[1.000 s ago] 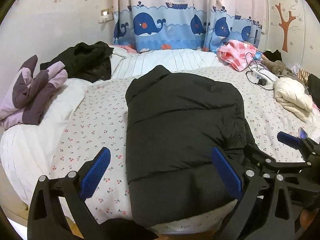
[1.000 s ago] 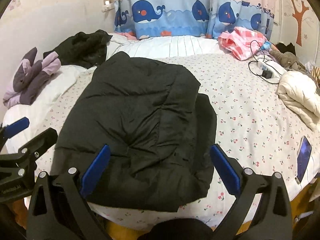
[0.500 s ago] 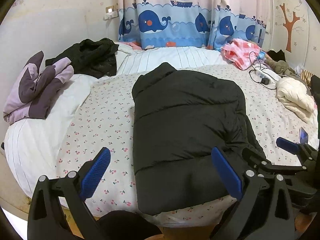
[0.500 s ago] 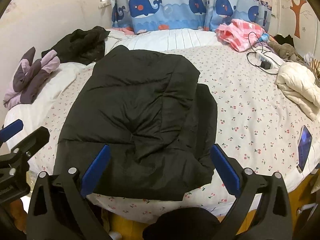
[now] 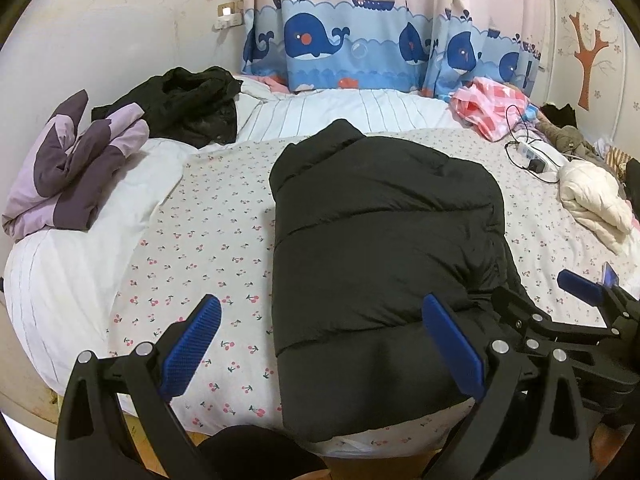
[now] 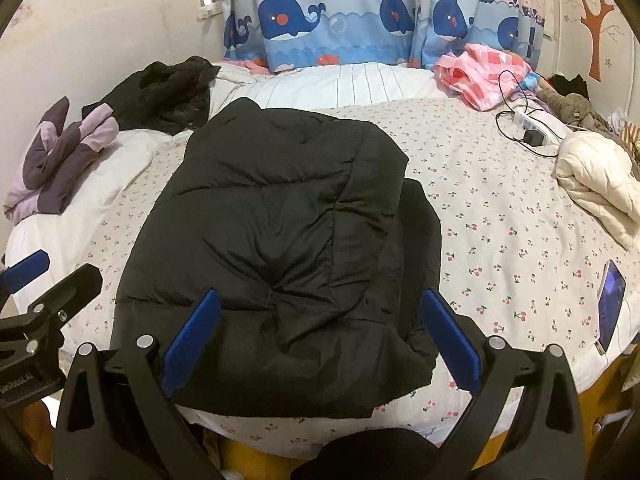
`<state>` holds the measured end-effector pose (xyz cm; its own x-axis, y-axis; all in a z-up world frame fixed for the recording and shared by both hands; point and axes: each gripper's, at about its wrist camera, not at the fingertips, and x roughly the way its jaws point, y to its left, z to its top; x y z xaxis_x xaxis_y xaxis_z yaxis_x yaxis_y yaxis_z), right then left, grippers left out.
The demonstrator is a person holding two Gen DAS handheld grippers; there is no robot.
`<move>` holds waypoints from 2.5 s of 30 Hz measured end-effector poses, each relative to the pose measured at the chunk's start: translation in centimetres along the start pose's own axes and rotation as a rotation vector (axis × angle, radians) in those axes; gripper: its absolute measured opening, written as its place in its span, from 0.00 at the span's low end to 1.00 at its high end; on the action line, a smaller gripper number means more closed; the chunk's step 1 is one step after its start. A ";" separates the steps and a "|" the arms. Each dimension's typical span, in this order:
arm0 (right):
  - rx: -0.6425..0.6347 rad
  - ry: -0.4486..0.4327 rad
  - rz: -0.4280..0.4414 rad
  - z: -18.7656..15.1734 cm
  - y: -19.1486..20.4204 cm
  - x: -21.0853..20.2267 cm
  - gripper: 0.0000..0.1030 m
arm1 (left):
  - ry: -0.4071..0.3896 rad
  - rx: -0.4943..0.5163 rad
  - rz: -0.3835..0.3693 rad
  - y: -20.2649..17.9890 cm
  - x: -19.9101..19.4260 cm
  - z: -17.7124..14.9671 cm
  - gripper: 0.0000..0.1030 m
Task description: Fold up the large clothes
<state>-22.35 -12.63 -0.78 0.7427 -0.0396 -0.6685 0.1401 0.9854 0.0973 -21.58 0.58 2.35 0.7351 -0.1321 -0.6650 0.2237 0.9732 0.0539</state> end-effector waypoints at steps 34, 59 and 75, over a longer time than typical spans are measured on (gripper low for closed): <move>-0.016 -0.006 -0.010 -0.3 1.0 -1.2 0.93 | -0.003 0.008 0.036 -0.3 -1.2 -0.1 0.94; -0.013 0.006 0.001 -0.9 1.3 -1.0 0.93 | 0.005 0.004 0.029 -0.4 -1.6 -0.4 0.94; -0.011 0.010 0.003 -1.3 1.3 -0.9 0.93 | 0.006 0.005 0.035 -0.5 -1.6 -0.5 0.94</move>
<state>-23.68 -11.13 -0.96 0.7365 -0.0346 -0.6756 0.1305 0.9872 0.0916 -23.23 0.37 3.03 0.7388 -0.0964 -0.6670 0.2008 0.9763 0.0813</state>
